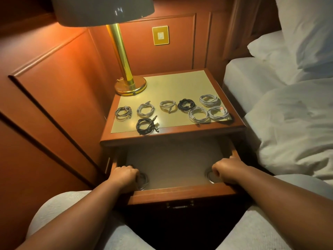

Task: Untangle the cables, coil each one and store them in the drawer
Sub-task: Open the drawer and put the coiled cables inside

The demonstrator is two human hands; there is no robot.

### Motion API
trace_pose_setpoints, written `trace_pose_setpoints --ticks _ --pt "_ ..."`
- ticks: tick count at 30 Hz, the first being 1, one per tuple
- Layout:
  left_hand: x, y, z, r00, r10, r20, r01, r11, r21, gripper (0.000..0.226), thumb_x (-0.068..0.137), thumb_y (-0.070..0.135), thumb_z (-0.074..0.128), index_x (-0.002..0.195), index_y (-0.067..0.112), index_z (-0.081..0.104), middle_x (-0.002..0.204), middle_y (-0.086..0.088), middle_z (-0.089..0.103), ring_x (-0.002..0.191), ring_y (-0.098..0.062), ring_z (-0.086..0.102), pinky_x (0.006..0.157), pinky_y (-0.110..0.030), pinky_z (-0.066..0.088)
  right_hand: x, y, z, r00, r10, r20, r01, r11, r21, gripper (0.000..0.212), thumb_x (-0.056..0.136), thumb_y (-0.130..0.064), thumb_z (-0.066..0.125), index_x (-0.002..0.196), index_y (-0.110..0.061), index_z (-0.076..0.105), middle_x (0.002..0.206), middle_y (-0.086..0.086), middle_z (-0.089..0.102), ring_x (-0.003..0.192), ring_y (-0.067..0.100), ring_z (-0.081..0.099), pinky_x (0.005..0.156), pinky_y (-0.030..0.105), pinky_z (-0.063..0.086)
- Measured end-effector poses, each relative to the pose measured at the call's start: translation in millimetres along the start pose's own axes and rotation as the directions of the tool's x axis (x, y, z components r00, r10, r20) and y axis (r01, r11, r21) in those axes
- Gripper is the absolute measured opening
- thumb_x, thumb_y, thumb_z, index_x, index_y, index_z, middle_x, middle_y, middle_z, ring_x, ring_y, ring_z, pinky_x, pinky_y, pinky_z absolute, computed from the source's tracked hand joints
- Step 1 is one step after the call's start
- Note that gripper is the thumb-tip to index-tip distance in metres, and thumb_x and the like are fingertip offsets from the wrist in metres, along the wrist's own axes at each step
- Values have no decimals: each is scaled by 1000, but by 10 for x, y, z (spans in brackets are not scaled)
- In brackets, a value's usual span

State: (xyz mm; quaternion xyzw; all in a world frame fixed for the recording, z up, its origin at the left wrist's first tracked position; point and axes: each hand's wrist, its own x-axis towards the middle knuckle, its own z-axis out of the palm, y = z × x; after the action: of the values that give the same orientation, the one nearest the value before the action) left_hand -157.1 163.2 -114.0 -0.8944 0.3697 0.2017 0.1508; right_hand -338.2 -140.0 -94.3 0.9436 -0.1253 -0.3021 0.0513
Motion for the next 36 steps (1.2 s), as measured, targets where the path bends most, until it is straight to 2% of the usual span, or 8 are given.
trace_pose_setpoints --ticks 2,4,9,18,26,31,34,36 --pt "25 -3 2 1000 3 4 -3 1000 -4 49 91 47 63 133 28 51 132 -1 58 122 -22 56 104 -38 40 71 21 59 998 -34 -58 39 996 77 23 90 -20 57 111 -29 57 112 -3 61 107 21 57 109 44 38" --pt "28 3 1 999 40 30 -40 999 -11 63 88 54 64 143 32 41 141 -1 52 128 -23 52 104 -39 39 125 40 103 992 -57 -109 74 984 160 37 92 -28 55 129 -29 51 128 0 55 112 22 56 95 39 49" --pt "46 -2 14 978 140 156 -141 990 -7 56 94 62 51 147 51 35 157 5 36 137 -23 41 106 -40 37 123 32 31 992 -117 58 106 981 165 60 96 -34 49 153 -36 28 153 2 39 136 25 41 105 33 36" --pt "74 15 54 984 81 158 -81 997 -5 45 98 58 45 137 35 50 135 -2 51 118 -21 54 90 -33 40 191 -17 31 994 -31 102 35 999 -40 42 98 -41 37 134 -24 52 129 6 62 123 26 53 112 47 22" --pt "56 22 57 990 58 130 -53 997 -49 45 98 57 46 136 34 50 132 -1 52 111 -17 56 84 -28 42 198 9 80 997 -20 69 23 999 -41 42 101 -44 34 132 -23 53 126 6 63 123 26 52 114 49 20" --pt "-28 2 -48 974 105 -203 -129 986 -109 32 94 50 57 123 37 58 123 9 53 107 -16 61 86 -32 47 160 1 -6 996 -61 -59 57 996 -64 37 98 -44 43 129 -26 54 125 2 60 119 24 54 104 43 32" --pt "69 -71 -205 815 20 -579 -246 917 -314 22 90 40 67 110 30 65 112 6 60 94 -18 64 75 -33 54 171 31 -217 910 -94 -404 124 991 49 28 96 -40 47 117 -27 59 114 -3 63 109 21 59 93 37 40" --pt "170 -107 -396 709 -76 -701 -280 882 -378 27 89 33 71 114 26 65 115 2 60 96 -18 61 77 -36 57 223 66 -422 796 -68 -601 191 971 143 30 94 -35 51 121 -25 60 116 -3 63 109 21 57 93 37 42"
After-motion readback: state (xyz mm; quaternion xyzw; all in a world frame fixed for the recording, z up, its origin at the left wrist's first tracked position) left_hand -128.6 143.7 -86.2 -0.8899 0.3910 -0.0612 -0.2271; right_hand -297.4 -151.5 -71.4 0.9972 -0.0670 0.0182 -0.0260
